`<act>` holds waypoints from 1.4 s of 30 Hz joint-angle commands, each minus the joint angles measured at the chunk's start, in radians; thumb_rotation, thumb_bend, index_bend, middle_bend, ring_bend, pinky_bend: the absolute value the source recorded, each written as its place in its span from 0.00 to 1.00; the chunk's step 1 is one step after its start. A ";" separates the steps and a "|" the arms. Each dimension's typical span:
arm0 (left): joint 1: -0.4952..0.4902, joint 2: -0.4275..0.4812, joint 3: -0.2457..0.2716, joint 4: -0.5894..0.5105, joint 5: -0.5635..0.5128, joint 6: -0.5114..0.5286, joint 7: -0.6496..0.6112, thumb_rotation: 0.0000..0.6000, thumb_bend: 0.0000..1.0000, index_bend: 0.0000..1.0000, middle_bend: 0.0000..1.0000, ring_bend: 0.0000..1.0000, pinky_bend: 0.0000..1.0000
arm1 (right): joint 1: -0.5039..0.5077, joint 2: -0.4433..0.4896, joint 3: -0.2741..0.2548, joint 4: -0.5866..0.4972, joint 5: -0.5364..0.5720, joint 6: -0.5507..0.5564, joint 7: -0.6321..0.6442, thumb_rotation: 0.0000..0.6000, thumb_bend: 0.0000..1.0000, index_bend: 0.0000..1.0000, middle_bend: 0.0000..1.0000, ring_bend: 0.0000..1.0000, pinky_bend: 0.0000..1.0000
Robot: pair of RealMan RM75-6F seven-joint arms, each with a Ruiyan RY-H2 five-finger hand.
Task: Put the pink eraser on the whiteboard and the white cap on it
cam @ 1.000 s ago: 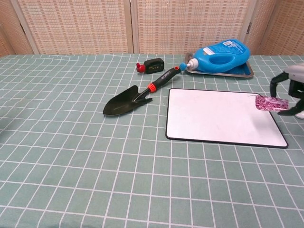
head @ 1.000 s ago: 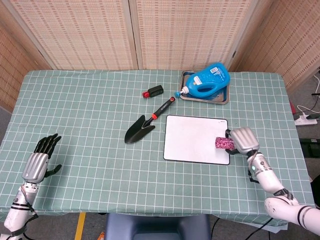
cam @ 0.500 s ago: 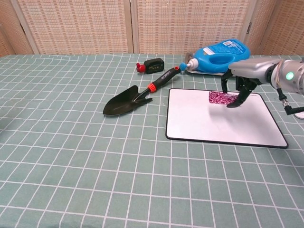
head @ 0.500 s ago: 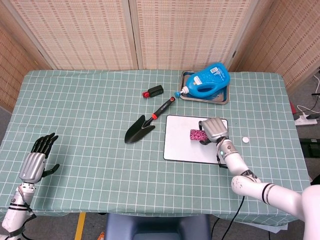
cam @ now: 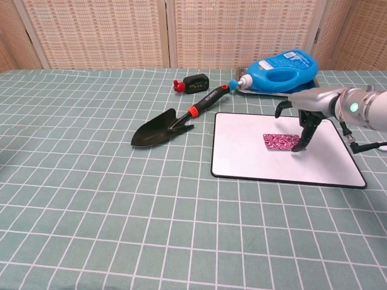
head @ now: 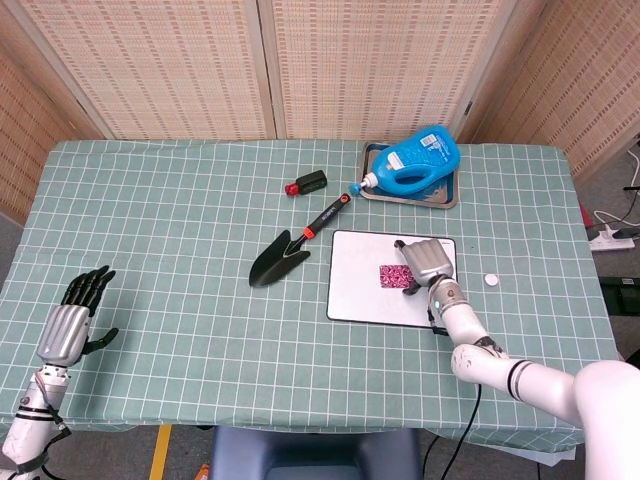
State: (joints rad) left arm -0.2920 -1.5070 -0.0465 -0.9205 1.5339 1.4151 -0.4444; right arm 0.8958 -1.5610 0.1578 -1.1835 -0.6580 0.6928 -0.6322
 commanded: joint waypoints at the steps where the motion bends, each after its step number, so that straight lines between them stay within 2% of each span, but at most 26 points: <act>1: 0.000 0.000 0.000 0.001 -0.001 -0.002 -0.001 1.00 0.19 0.00 0.00 0.00 0.00 | -0.005 0.055 -0.009 -0.066 0.002 0.042 -0.004 0.86 0.00 0.19 0.96 0.94 1.00; 6: 0.000 0.001 0.001 -0.002 -0.002 -0.007 -0.005 1.00 0.19 0.00 0.00 0.00 0.00 | -0.057 0.189 -0.032 -0.168 0.002 0.127 0.004 0.86 0.00 0.25 0.96 0.94 1.00; 9: 0.000 -0.001 0.004 -0.002 0.000 -0.009 -0.001 1.00 0.19 0.00 0.00 0.00 0.00 | -0.099 0.246 -0.058 -0.145 0.015 0.132 0.029 0.86 0.00 0.32 0.96 0.94 1.00; 11: -0.001 -0.003 0.006 -0.003 0.002 -0.010 0.004 1.00 0.19 0.00 0.00 0.00 0.00 | -0.124 0.256 -0.075 -0.087 0.021 0.108 0.059 0.86 0.02 0.35 0.96 0.94 1.00; 15: -0.003 -0.006 0.007 -0.005 0.004 -0.013 0.017 1.00 0.19 0.00 0.00 0.00 0.00 | -0.165 0.222 -0.093 0.051 -0.006 0.040 0.144 0.85 0.08 0.41 0.96 0.94 1.00; 19: -0.006 -0.011 0.007 -0.003 0.002 -0.019 0.027 1.00 0.19 0.00 0.00 0.00 0.00 | -0.194 0.159 -0.093 0.184 -0.089 -0.009 0.250 0.85 0.09 0.44 0.96 0.94 1.00; 25: -0.007 -0.013 0.006 0.001 -0.002 -0.025 0.028 1.00 0.19 0.00 0.00 0.00 0.00 | -0.214 0.091 -0.086 0.313 -0.180 -0.065 0.359 0.85 0.14 0.48 0.96 0.94 1.00; 32: -0.008 -0.014 0.007 0.003 0.000 -0.027 0.021 1.00 0.19 0.00 0.00 0.00 0.00 | -0.219 0.071 -0.062 0.339 -0.250 -0.116 0.460 0.85 0.16 0.50 0.96 0.94 1.00; 42: -0.006 -0.009 0.008 0.000 0.002 -0.022 0.011 1.00 0.19 0.00 0.00 0.00 0.00 | -0.224 0.064 -0.051 0.347 -0.304 -0.113 0.483 0.85 0.23 0.50 0.96 0.94 1.00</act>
State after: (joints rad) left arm -0.2982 -1.5159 -0.0383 -0.9206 1.5360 1.3931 -0.4335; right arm 0.6722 -1.4961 0.1062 -0.8366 -0.9618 0.5809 -0.1488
